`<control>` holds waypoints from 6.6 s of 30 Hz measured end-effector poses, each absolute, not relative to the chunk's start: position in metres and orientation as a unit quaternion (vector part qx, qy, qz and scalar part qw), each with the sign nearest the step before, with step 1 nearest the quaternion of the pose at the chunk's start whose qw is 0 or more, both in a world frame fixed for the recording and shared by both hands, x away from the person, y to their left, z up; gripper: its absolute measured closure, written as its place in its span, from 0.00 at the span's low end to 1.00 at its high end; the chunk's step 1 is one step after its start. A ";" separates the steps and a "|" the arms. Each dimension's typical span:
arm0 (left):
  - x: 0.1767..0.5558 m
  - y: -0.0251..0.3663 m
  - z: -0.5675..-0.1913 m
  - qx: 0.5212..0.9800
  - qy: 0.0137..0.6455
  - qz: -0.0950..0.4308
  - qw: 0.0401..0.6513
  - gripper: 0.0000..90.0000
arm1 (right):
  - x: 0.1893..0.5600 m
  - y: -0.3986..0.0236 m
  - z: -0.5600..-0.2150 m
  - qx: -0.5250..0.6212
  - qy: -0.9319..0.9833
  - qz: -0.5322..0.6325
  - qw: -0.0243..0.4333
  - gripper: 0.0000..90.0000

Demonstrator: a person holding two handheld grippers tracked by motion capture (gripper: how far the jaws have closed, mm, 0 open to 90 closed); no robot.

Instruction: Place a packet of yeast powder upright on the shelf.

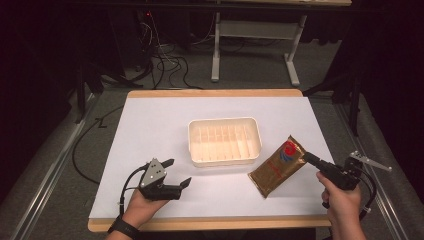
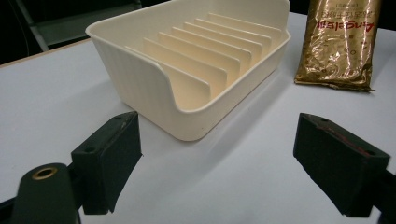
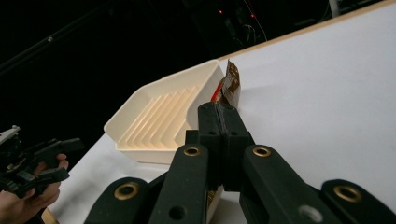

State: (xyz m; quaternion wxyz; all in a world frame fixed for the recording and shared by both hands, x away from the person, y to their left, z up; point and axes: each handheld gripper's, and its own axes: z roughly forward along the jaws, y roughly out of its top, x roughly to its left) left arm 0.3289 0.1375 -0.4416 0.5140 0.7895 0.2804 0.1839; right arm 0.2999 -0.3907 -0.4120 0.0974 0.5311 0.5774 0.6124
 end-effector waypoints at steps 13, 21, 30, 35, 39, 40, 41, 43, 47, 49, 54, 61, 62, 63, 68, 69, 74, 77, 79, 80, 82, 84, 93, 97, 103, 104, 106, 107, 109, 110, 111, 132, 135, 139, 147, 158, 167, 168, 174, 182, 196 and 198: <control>0.329 0.137 -0.442 0.790 0.281 0.184 0.513 0.17 | 0.293 -0.384 -0.397 0.503 0.580 0.629 0.122 1.00; 0.329 0.137 -0.442 0.790 0.281 0.184 0.513 0.17 | 0.288 -0.381 -0.389 0.491 0.577 0.639 0.131 1.00; 0.329 0.137 -0.442 0.789 0.281 0.185 0.513 0.17 | 0.283 -0.373 -0.378 0.469 0.592 0.636 0.159 1.00; 0.329 0.138 -0.441 0.786 0.282 0.187 0.517 0.17 | 0.282 -0.373 -0.374 0.465 0.589 0.640 0.165 1.00; 0.328 0.139 -0.440 0.783 0.283 0.187 0.521 0.17 | 0.281 -0.372 -0.373 0.464 0.587 0.641 0.168 1.00; 0.328 0.139 -0.440 0.783 0.283 0.187 0.521 0.17 | 0.281 -0.372 -0.373 0.464 0.587 0.641 0.168 1.00; 0.328 0.139 -0.440 0.784 0.281 0.188 0.521 0.17 | 0.281 -0.371 -0.373 0.463 0.588 0.641 0.169 1.00; 0.328 0.140 -0.439 0.784 0.281 0.188 0.521 0.17 | 0.281 -0.370 -0.372 0.462 0.587 0.642 0.170 1.00; 0.328 0.141 -0.439 0.783 0.283 0.189 0.521 0.17 | 0.281 -0.367 -0.370 0.460 0.587 0.644 0.169 1.00; 0.328 0.141 -0.439 0.783 0.283 0.189 0.520 0.17 | 0.281 -0.364 -0.366 0.453 0.588 0.647 0.174 1.00; 0.328 0.141 -0.440 0.783 0.285 0.190 0.520 0.17 | 0.281 -0.357 -0.358 0.442 0.593 0.649 0.179 1.00; 0.328 0.144 -0.439 0.781 0.287 0.190 0.520 0.17 | 0.283 -0.348 -0.351 0.430 0.598 0.652 0.178 1.00; 0.328 0.144 -0.438 0.781 0.287 0.191 0.520 0.17 | 0.284 -0.347 -0.349 0.428 0.599 0.653 0.179 1.00; 0.328 0.145 -0.438 0.779 0.288 0.191 0.523 0.17 | 0.284 -0.345 -0.348 0.427 0.600 0.652 0.178 1.00; 0.327 0.146 -0.438 0.780 0.288 0.191 0.522 0.17 | 0.286 -0.339 -0.341 0.419 0.604 0.654 0.178 1.00; 0.327 0.146 -0.438 0.780 0.288 0.191 0.522 0.17 | 0.286 -0.338 -0.340 0.417 0.605 0.654 0.179 1.00; 0.327 0.146 -0.438 0.779 0.288 0.191 0.522 0.17 | 0.289 -0.332 -0.334 0.411 0.608 0.655 0.178 1.00; 0.327 0.146 -0.438 0.779 0.288 0.192 0.522 0.17 | 0.290 -0.329 -0.329 0.407 0.609 0.657 0.178 1.00; 0.327 0.146 -0.438 0.779 0.289 0.191 0.523 0.17 | 0.291 -0.329 -0.327 0.405 0.610 0.657 0.180 1.00; 0.327 0.146 -0.438 0.779 0.289 0.191 0.523 0.17 | 0.291 -0.327 -0.323 0.402 0.611 0.657 0.181 1.00; 0.328 0.147 -0.438 0.778 0.289 0.192 0.523 0.17 | 0.292 -0.326 -0.319 0.398 0.612 0.659 0.182 1.00; 0.328 0.147 -0.438 0.778 0.289 0.192 0.523 0.17 | 0.292 -0.324 -0.315 0.395 0.613 0.660 0.183 1.00; 0.327 0.147 -0.437 0.777 0.289 0.192 0.525 0.17 | 0.294 -0.318 -0.301 0.382 0.617 0.663 0.186 1.00; 0.327 0.148 -0.437 0.777 0.289 0.193 0.525 0.17 | 0.296 -0.312 -0.299 0.377 0.621 0.663 0.181 1.00; 0.327 0.148 -0.436 0.776 0.288 0.193 0.527 0.17 | 0.300 -0.301 -0.299 0.370 0.629 0.662 0.171 1.00; 0.327 0.148 -0.436 0.776 0.288 0.193 0.527 0.17 | 0.300 -0.301 -0.299 0.370 0.629 0.662 0.171 1.00; 0.326 0.148 -0.436 0.776 0.288 0.194 0.527 0.17 | 0.302 -0.296 -0.298 0.366 0.631 0.663 0.169 1.00; 0.326 0.148 -0.436 0.776 0.288 0.193 0.527 0.17 | 0.303 -0.294 -0.297 0.365 0.631 0.663 0.167 1.00; 0.326 0.148 -0.436 0.775 0.288 0.193 0.528 0.17 | 0.305 -0.287 -0.295 0.360 0.634 0.665 0.162 1.00; 0.326 0.149 -0.435 0.775 0.288 0.193 0.528 0.17 | 0.305 -0.287 -0.295 0.360 0.634 0.665 0.162 1.00; 0.326 0.149 -0.435 0.776 0.288 0.193 0.528 0.17 | 0.308 -0.283 -0.294 0.356 0.636 0.665 0.162 1.00; 0.327 0.152 -0.434 0.773 0.289 0.194 0.530 0.17 | 0.353 -0.235 -0.294 0.348 0.650 0.660 0.142 1.00; 0.327 0.152 -0.434 0.773 0.289 0.194 0.530 0.17 | 0.358 -0.232 -0.294 0.347 0.651 0.661 0.141 1.00; 0.327 0.153 -0.434 0.773 0.289 0.194 0.530 0.17 | 0.371 -0.224 -0.297 0.348 0.654 0.657 0.137 1.00; 0.327 0.154 -0.435 0.773 0.291 0.193 0.530 0.17 | 0.387 -0.217 -0.303 0.353 0.656 0.653 0.132 1.00; 0.326 0.152 -0.435 0.773 0.289 0.191 0.531 0.17 | 0.407 -0.208 -0.306 0.358 0.658 0.650 0.130 1.00; 0.327 0.152 -0.435 0.773 0.289 0.191 0.531 0.17 | 0.417 -0.205 -0.309 0.361 0.657 0.650 0.125 1.00; 0.327 0.152 -0.435 0.773 0.289 0.191 0.531 0.17 | 0.419 -0.205 -0.309 0.363 0.656 0.650 0.125 1.00; 0.326 0.152 -0.435 0.773 0.288 0.190 0.532 0.17 | 0.427 -0.202 -0.312 0.369 0.659 0.643 0.127 1.00; 0.327 0.152 -0.435 0.774 0.288 0.190 0.531 0.17 | 0.438 -0.199 -0.321 0.380 0.670 0.625 0.125 1.00; 0.326 0.153 -0.435 0.772 0.289 0.190 0.533 0.17 | 0.443 -0.191 -0.335 0.388 0.687 0.600 0.130 1.00; 0.327 0.153 -0.435 0.773 0.289 0.190 0.533 0.17 | 0.444 -0.191 -0.339 0.391 0.688 0.598 0.128 1.00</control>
